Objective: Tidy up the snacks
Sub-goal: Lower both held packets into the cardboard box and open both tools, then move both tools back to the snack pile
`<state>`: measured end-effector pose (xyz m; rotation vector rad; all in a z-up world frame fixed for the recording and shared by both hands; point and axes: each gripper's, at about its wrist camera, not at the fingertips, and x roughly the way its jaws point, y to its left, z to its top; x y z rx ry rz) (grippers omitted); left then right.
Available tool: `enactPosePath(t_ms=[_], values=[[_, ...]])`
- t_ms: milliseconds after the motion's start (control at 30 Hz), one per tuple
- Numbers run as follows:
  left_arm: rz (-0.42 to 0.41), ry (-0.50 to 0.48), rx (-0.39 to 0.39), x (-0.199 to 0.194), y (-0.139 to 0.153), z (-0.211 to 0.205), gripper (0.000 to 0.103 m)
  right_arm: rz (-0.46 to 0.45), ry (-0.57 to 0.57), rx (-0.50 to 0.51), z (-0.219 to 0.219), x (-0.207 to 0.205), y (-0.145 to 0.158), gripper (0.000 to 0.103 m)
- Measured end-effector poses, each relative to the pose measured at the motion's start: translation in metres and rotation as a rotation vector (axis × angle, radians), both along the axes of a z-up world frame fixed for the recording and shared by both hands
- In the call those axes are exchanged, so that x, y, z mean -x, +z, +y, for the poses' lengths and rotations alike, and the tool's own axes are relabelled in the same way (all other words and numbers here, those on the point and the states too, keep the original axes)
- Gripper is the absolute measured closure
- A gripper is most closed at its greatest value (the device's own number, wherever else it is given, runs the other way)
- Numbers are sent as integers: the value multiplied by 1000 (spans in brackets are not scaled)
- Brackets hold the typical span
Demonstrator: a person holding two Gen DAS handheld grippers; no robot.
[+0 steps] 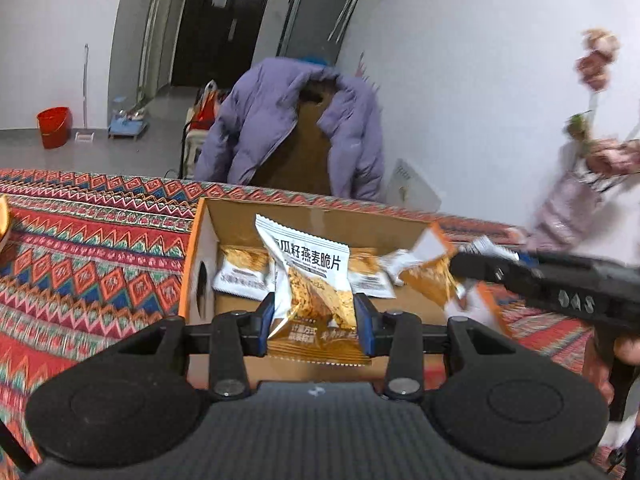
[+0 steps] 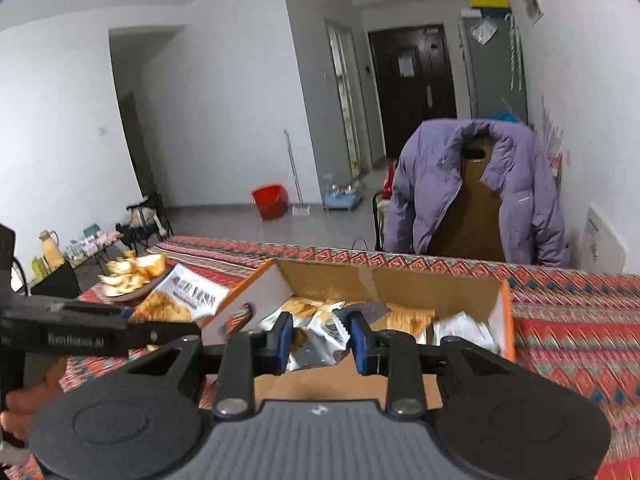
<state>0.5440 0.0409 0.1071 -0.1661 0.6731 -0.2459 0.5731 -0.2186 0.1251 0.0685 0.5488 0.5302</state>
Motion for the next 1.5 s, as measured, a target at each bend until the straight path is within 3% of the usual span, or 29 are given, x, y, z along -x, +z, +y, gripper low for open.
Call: enactPosePath(t_ms=[233,367,433,500,567,767,933,1100,1267,1433,1500], values=[[72,-23,-58,-68,-34,2,62,191,-37,0,39,-123,-42,71],[86,-5,-68,-79,-46,7,50,251,-50,5,56,-145,-62,64],[86,1,-71,-77,-49,9,47,272,-45,37,60,-149,-69,48],[83,-7,-62,-74,-47,12,39,262,-49,64,61,-142,-72,43],[67,2,-68,-66,-39,14,38,236,-45,80,61,-133,-67,43],[-3,-1,-73,-22,6,20,33,124,-41,141,43,-80,-19,32],[-73,-27,-81,41,45,29,28,31,-47,178,15,-13,31,24],[-127,-20,-97,112,68,35,25,-32,-77,193,-13,62,58,21],[-199,4,-86,187,78,43,21,-90,-82,178,-34,143,68,17],[-256,48,-96,254,63,42,20,-165,-67,190,-44,227,55,15],[-255,49,-55,277,53,43,19,-186,-64,205,-44,255,44,14]])
